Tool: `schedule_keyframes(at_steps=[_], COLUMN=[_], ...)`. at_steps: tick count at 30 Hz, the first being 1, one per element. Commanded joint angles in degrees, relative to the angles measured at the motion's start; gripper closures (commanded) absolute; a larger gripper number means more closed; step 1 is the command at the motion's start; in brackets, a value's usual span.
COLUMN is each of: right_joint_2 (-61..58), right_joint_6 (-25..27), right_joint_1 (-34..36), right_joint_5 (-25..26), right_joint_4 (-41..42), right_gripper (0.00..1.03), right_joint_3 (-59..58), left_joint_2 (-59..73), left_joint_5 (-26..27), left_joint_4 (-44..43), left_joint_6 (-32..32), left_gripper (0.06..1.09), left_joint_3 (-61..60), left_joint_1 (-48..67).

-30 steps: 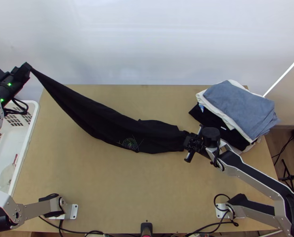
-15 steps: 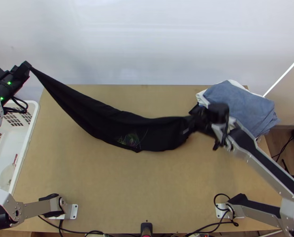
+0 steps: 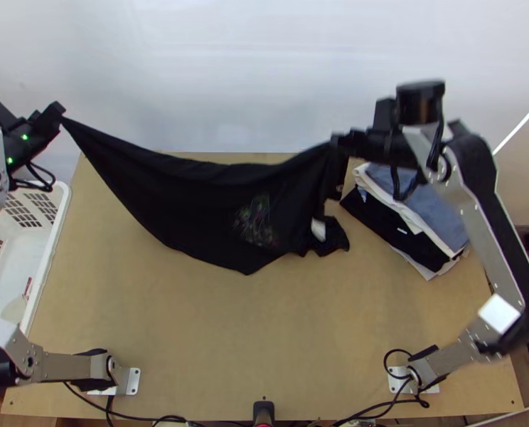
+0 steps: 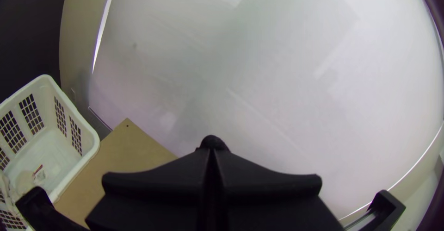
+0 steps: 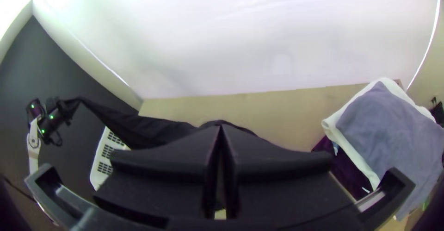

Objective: Fold the t-shirt

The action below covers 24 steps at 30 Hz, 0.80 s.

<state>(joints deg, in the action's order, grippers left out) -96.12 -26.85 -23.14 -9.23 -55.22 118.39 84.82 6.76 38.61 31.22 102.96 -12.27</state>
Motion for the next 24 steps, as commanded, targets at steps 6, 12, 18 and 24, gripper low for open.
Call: schedule_keyframes(at_steps=[6,12,18,24], right_joint_2=[-4.3,2.0,7.3,18.9], right_joint_6=[-7.3,-2.4,-1.4,-0.1], right_joint_1=[2.9,5.4,8.1,7.1], right_joint_5=[2.6,7.0,7.0,5.6], right_joint_4=[10.8,24.3,30.8,32.6], right_gripper=[1.00,1.00,1.00,1.00], right_joint_3=[15.7,14.2,12.4,5.6], left_joint_2=[8.9,3.9,-0.8,-6.8], left_joint_5=[-1.7,-2.4,-4.6,-5.0], left_joint_4=[7.4,1.6,-3.2,-6.7], left_joint_6=[0.4,3.8,5.2,5.1], left_gripper=[1.05,1.05,1.05,1.05], left_joint_3=[26.2,26.4,25.6,24.4], left_joint_1=[1.9,1.2,0.9,0.1])
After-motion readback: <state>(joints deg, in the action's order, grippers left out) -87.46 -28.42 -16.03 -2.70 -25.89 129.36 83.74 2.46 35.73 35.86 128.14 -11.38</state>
